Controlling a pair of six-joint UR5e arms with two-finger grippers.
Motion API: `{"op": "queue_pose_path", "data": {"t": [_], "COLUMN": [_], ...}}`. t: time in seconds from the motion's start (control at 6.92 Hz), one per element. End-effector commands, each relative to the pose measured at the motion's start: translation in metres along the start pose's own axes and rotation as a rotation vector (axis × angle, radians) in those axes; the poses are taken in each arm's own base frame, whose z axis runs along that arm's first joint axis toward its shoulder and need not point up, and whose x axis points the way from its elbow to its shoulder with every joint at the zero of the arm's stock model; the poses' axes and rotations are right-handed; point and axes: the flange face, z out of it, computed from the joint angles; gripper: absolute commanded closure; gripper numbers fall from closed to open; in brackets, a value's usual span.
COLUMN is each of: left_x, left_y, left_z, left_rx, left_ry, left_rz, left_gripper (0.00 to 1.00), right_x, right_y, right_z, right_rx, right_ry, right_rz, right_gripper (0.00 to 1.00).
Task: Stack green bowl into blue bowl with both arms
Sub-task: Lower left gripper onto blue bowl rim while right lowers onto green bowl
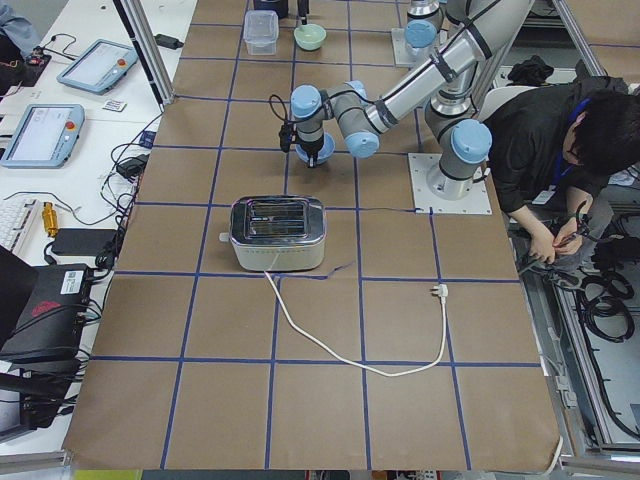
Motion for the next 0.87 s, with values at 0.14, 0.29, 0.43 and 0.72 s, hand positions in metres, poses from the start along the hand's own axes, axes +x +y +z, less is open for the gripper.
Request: {"op": "queue_pose_path", "data": {"t": [0.14, 0.29, 0.43, 0.72], "left_x": [0.106, 0.194, 0.245, 0.265], "left_y": [-0.021, -0.013, -0.017, -0.04], "left_z": [-0.014, -0.019, -0.018, 0.008], "left_rx": [0.034, 0.058, 0.063, 0.095], "left_ry": [0.086, 0.077, 0.081, 0.087], "left_rz": [-0.109, -0.145, -0.2, -0.169], "left_gripper": [1.0, 1.0, 1.0, 1.0], "right_x": [0.0, 0.0, 0.0, 0.0], "right_y": [0.005, 0.006, 0.006, 0.006], "right_z": [0.04, 0.043, 0.043, 0.043], "right_rx": [-0.034, -0.017, -0.019, -0.028], "right_ry": [-0.019, -0.014, -0.013, -0.013], "right_rz": [-0.006, -0.004, -0.005, -0.002], "right_gripper": [0.0, 0.16, 0.71, 1.0]}}
